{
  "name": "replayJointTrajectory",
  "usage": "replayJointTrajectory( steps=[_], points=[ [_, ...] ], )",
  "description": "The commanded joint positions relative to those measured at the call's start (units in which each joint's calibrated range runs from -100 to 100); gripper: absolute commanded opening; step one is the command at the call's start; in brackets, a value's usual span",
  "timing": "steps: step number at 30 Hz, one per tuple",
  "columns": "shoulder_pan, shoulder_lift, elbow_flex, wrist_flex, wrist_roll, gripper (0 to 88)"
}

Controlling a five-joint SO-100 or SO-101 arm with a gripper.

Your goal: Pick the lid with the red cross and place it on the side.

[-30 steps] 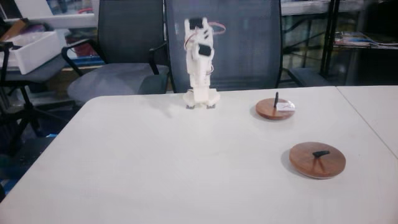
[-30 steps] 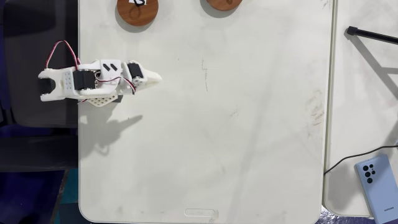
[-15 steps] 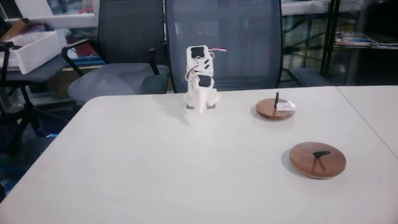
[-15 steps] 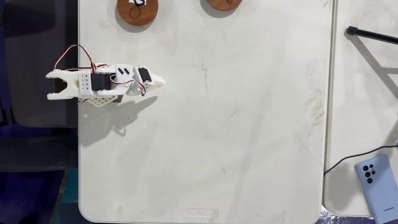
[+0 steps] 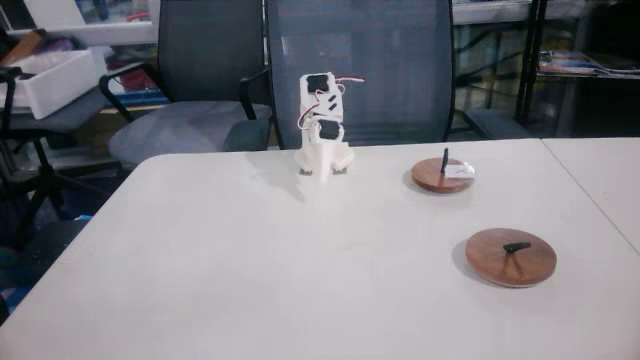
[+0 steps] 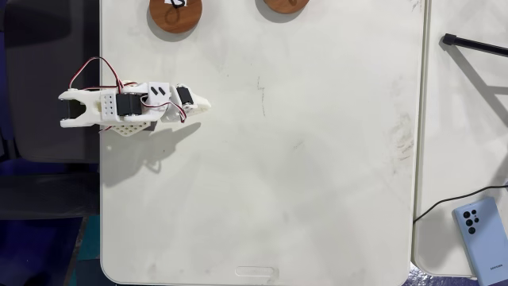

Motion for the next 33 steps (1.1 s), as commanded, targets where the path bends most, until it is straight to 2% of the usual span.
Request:
replayJointTrajectory(
  steps=[1, 33],
  points=[
    [0.2, -1.1, 0.0, -0.3, 0.3, 0.7],
    [0.1, -1.1, -0.1, -0.7, 0.3, 0.7]
  ],
)
